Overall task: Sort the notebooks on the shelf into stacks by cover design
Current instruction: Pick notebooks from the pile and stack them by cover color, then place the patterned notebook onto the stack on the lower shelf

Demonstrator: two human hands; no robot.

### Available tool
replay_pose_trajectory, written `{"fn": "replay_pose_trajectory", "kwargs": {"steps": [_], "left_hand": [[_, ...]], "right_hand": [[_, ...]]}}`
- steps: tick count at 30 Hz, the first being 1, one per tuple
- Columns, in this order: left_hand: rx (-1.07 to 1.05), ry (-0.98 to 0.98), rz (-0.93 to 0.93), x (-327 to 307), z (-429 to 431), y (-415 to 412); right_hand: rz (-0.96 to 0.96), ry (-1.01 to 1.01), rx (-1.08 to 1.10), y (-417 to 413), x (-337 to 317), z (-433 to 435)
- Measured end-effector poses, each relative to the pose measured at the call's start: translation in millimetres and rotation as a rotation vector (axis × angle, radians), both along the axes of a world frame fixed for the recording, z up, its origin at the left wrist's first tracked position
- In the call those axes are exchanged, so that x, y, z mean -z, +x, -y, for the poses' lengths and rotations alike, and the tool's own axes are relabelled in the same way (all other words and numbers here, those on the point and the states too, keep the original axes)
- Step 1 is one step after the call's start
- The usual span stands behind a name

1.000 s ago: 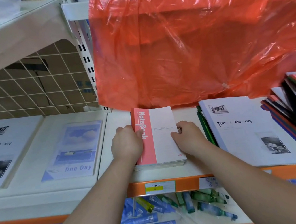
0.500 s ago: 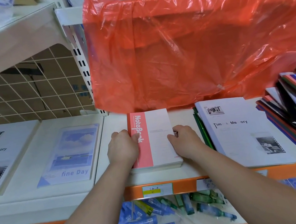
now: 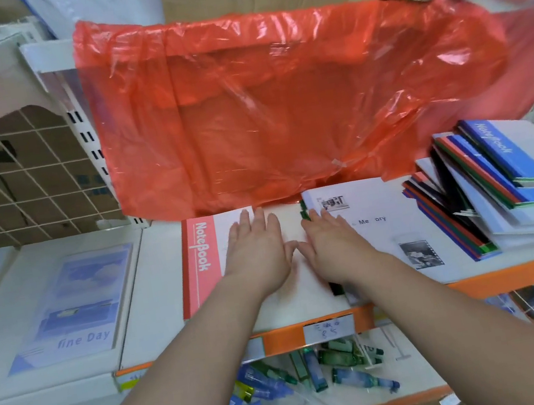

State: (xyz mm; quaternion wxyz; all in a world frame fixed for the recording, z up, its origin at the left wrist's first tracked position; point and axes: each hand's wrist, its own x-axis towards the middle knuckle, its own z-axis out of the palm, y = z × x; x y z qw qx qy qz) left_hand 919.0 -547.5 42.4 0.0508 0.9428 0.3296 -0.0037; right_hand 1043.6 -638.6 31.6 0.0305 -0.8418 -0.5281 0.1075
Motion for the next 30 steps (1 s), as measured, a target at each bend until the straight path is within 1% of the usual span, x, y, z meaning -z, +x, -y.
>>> {"fn": "replay_pose_trajectory", "kwargs": {"steps": [4,7,9,11,13,16,20,23,24,26,28,30], "left_hand": [[0.045,-0.004,-0.018,4,19,19],[0.065,-0.001,-0.010,4,32,32],[0.081,-0.004,-0.002,5,42,41],[0.090,-0.059,0.026,8,53,50],[0.049,-0.171,0.075,11,65,58],[-0.076,-0.319,0.098,18,76,69],[-0.273,-0.462,0.177,21,81,81],[-0.408,-0.578,0.252,20,82,87],[-0.454,-0.640,0.302,20,82,89],[-0.576,-0.852,0.495,18,84,92],[-0.665,-1.036,0.659,13,89,95],[-0.666,-1.108,0.727,6,95,94]], "right_hand": [[0.015,-0.004,0.018,16,3,24],[-0.008,-0.002,0.037,28,-1,39],[-0.011,-0.004,0.074,41,-2,52],[0.016,-0.014,0.144,59,1,68],[0.013,-0.061,0.270,76,4,88],[-0.032,-0.122,0.423,94,9,112],[-0.135,-0.039,0.514,107,15,125],[-0.153,0.024,0.542,111,14,126],[-0.152,0.042,0.554,113,12,126],[-0.186,0.087,0.570,117,8,126],[-0.292,0.134,0.576,122,3,127],[-0.429,0.205,0.592,126,0,130]]}}
